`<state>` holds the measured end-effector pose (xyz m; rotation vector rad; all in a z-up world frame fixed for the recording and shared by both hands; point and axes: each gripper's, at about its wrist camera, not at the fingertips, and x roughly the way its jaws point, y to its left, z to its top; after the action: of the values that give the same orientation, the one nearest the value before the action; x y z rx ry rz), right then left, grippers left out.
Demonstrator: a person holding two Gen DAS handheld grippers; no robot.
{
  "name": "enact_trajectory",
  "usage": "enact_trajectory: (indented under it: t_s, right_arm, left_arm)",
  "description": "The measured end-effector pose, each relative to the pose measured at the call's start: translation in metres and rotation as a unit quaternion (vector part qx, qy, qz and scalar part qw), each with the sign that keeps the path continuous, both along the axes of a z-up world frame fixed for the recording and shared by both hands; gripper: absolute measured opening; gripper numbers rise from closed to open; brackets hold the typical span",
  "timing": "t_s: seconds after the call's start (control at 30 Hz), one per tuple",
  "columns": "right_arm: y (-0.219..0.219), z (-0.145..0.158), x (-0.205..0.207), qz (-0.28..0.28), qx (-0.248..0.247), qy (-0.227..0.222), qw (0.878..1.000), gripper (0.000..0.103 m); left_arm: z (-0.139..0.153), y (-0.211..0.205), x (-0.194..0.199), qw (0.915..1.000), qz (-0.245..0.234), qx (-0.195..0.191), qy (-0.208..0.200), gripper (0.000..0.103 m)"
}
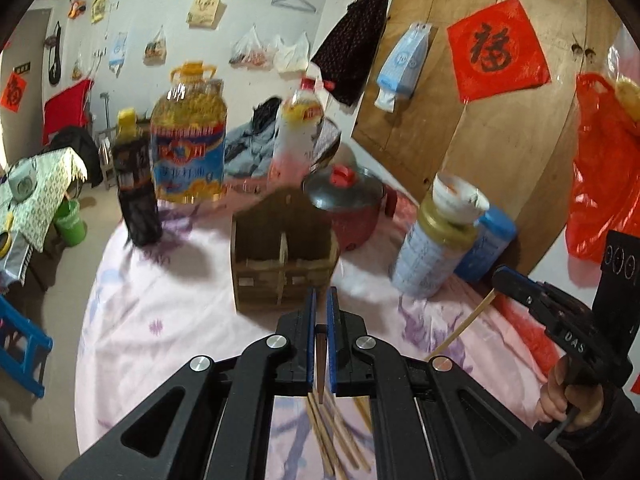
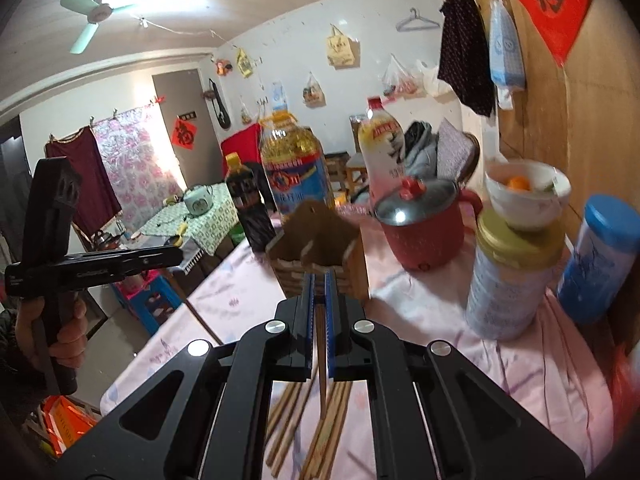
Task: Organize utensils
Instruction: 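Carry both chopsticks to the wooden holder and open both grippers over it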
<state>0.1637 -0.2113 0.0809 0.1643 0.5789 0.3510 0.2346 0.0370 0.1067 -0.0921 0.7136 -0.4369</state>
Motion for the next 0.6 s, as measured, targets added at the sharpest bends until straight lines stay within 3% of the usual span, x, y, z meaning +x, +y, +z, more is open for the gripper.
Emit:
enact_trajectory:
  t_s: [0.4,0.53,0.6]
  right_arm:
    - [0.032,0.058,0.094,0.008,-0.007,-0.083,0.996,0.006]
    - [0.043,0.057,0.127,0.003,-0.016,-0.094,0.995,0.006]
    - [0.048,0.043,0.142,0.000,-0.022,-0.087,0.996,0.006]
  left_arm:
    - [0.070,-0.005,0.095,0.9962,0.027,0.005,-0.083,0.006]
    - [0.068,-0.006,0.125,0.9948,0.041,0.012,-0.092,0.006]
    - [0.052,-0.006,0.140,0.9952,0.050,0.015,-0.083,0.006]
